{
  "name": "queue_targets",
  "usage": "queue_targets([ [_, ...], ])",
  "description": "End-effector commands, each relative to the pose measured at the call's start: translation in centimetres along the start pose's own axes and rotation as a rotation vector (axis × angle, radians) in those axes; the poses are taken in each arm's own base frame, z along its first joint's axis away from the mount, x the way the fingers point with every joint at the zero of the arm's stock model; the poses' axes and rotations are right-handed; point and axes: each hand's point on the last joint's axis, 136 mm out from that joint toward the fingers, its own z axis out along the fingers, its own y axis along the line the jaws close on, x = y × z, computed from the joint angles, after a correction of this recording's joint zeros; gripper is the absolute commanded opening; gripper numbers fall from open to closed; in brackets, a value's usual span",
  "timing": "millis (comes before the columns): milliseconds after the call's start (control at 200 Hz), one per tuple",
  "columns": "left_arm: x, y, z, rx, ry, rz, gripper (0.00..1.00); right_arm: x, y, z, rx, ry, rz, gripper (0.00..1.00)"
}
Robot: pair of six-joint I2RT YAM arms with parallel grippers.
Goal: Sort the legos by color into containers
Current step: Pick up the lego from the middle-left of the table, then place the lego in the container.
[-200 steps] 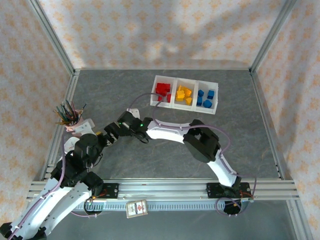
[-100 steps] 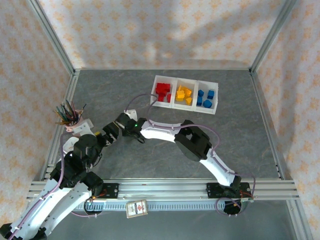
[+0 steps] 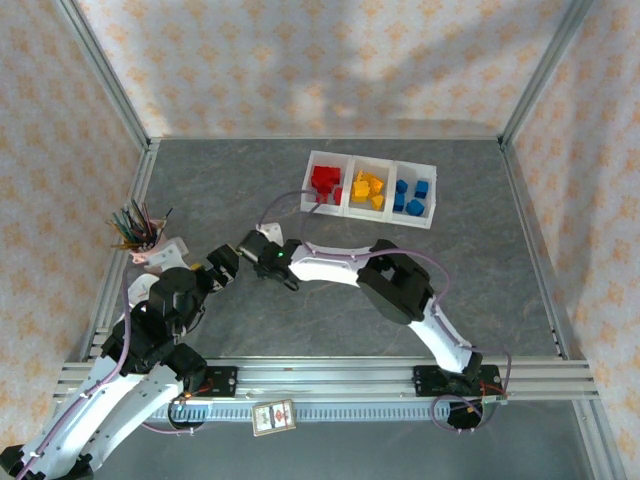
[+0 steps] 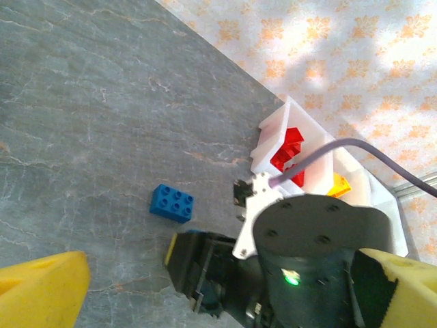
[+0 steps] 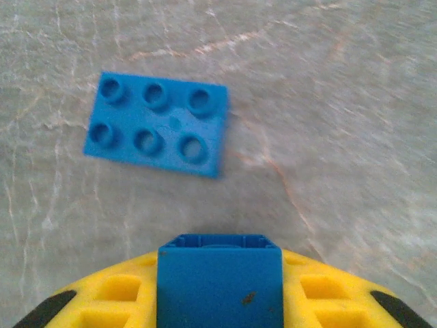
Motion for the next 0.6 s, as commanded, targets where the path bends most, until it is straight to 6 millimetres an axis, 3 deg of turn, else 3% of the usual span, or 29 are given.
queue_targets([
  [0,-0.8,-0.9,-0.3,0.026,-0.010,0.000,0.99,-2.3,0.0,-4.3,-0.067,-0.077,0.066,0.31],
  [255,-0.3,-3.5,0.5,0.129,0.030,0.013,0.99,-1.7,-5.5,-9.1,-0.050,-0.128,0.163,0.31],
  [445,1.2,-6.4,2.1,0.225,0.104,0.045,0.99,-2.2,-12.1,-11.2,-0.010,-0.158,0.272,0.32],
  [591,2.2,-8.4,3.7,0.282,0.150,0.070,0.99,-3.7,-18.0,-12.2,0.056,-0.196,0.344,0.33],
])
